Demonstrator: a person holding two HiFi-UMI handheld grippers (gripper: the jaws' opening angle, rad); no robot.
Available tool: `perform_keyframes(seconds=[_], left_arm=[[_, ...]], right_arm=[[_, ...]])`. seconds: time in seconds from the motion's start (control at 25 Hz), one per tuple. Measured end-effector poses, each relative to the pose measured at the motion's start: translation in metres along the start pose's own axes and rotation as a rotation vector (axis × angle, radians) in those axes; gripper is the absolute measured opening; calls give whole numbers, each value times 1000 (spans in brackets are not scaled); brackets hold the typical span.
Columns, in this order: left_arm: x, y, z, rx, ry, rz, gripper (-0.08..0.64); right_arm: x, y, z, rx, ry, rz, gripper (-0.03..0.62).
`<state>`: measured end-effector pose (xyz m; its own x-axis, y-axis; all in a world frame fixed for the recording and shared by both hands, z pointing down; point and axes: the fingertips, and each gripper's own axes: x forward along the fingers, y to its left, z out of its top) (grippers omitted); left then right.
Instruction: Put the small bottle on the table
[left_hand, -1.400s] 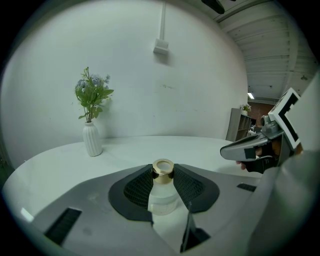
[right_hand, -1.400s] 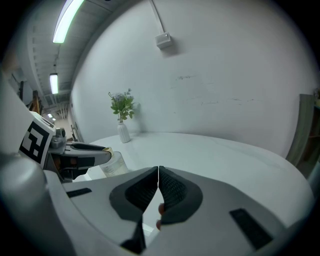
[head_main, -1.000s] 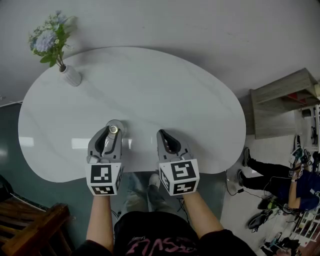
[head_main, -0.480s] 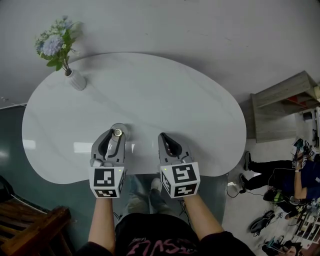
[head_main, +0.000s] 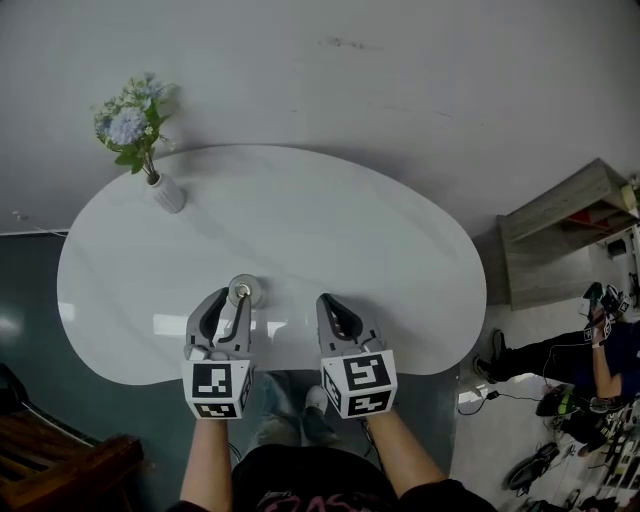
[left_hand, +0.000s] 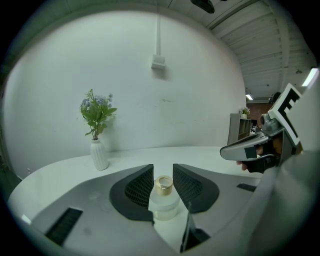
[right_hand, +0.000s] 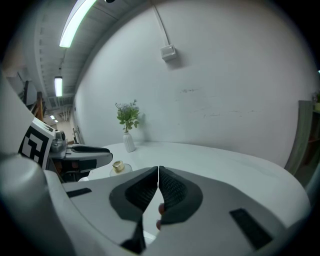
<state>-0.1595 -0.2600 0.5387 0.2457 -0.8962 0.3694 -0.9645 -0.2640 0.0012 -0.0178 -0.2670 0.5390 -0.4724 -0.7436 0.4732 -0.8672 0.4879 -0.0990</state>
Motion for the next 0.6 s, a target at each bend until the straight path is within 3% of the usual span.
perform_keyframes(seconds=[0.6], left_arm=[[-32,-2,28,36,-55,51,61]], right_arm=[[-29,14,27,-30,-87,26,67]])
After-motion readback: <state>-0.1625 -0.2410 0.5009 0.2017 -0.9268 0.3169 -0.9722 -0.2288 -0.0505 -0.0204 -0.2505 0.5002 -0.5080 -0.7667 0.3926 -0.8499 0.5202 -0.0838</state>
